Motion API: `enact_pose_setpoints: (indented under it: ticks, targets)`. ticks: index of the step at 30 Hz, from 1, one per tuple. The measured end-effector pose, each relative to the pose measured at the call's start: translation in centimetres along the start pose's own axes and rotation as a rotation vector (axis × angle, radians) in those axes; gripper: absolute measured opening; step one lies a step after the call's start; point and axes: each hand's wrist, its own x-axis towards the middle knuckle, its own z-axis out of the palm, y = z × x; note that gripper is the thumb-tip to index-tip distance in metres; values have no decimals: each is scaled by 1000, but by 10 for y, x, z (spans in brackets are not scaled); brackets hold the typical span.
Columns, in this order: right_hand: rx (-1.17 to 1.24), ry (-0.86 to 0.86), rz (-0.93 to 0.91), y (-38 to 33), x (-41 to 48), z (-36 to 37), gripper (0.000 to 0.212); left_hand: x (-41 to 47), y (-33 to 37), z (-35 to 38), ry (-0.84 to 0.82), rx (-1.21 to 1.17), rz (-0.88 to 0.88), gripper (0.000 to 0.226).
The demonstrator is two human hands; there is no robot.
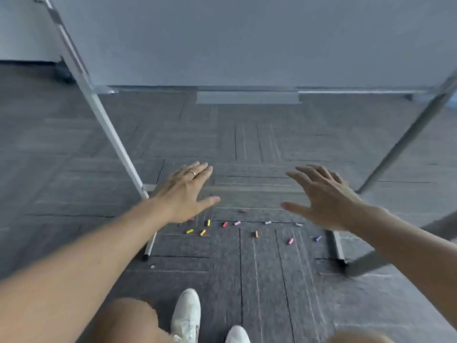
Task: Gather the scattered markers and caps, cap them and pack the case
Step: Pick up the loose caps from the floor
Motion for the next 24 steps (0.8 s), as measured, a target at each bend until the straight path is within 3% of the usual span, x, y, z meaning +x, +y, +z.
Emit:
enact_pose_setpoints:
  ticks: [8,15,24]
  targets:
    - [127,-173,-124,-61,175,199,81,36,-129,177,-220,-36,-168,79]
    - [251,-240,-207,-85,235,358,52,82,-184,325,-405,-94,-193,77]
    - [295,-347,-326,-125,296,481,57,143,-201,448,-316,-201,-168,60]
